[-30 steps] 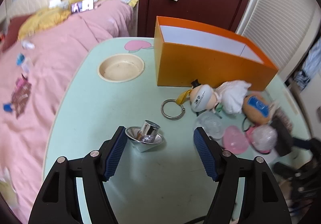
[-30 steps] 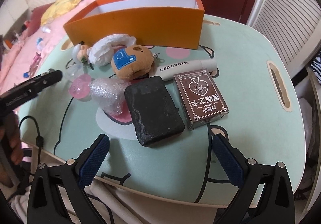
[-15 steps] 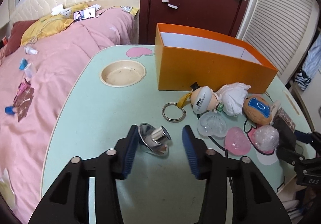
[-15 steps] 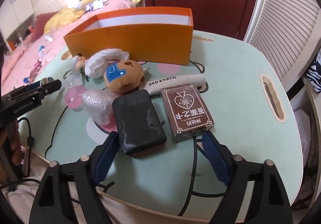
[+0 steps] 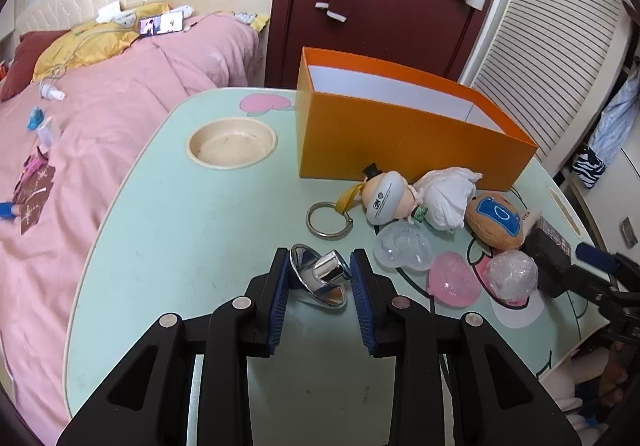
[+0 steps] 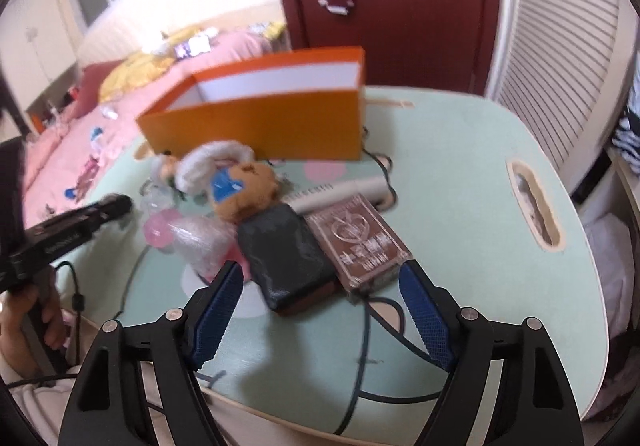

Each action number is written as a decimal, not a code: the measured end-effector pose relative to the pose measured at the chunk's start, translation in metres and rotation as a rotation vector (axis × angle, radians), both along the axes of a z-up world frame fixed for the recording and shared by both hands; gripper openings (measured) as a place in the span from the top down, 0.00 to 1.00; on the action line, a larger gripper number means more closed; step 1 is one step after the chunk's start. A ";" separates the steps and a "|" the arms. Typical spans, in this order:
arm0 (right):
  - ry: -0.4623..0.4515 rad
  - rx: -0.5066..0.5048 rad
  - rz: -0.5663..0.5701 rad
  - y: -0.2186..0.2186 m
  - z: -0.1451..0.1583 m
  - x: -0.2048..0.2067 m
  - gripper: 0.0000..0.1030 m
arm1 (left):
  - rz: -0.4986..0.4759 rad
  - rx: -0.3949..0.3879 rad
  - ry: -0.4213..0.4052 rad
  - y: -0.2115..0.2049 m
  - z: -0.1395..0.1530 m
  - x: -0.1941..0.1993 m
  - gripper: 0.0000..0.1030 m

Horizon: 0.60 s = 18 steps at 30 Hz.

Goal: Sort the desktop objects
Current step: 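Lift the silver knob with the left gripper while the right grasps the black case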

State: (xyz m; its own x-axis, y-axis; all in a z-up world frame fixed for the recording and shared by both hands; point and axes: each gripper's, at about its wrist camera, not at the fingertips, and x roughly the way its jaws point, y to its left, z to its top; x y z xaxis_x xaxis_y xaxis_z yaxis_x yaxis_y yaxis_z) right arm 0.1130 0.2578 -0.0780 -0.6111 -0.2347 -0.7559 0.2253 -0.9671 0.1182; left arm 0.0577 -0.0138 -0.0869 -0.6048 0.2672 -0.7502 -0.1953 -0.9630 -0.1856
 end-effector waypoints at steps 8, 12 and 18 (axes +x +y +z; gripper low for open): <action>0.016 -0.085 0.135 -0.016 0.004 -0.003 0.21 | -0.003 0.001 -0.001 0.001 0.001 0.001 0.69; -0.069 -0.132 0.147 -0.013 -0.011 -0.017 0.21 | -0.003 0.001 0.000 0.001 0.002 0.001 0.69; -0.055 -0.101 0.107 -0.008 -0.014 -0.032 0.22 | -0.002 -0.002 0.001 0.002 0.002 0.001 0.69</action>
State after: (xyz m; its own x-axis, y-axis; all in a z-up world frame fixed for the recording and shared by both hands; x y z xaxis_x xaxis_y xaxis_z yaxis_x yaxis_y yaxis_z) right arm 0.0815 0.2501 -0.0915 -0.5372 -0.3727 -0.7566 0.3170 -0.9205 0.2284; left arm 0.0592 -0.0114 -0.0852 -0.6051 0.2675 -0.7499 -0.1979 -0.9628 -0.1839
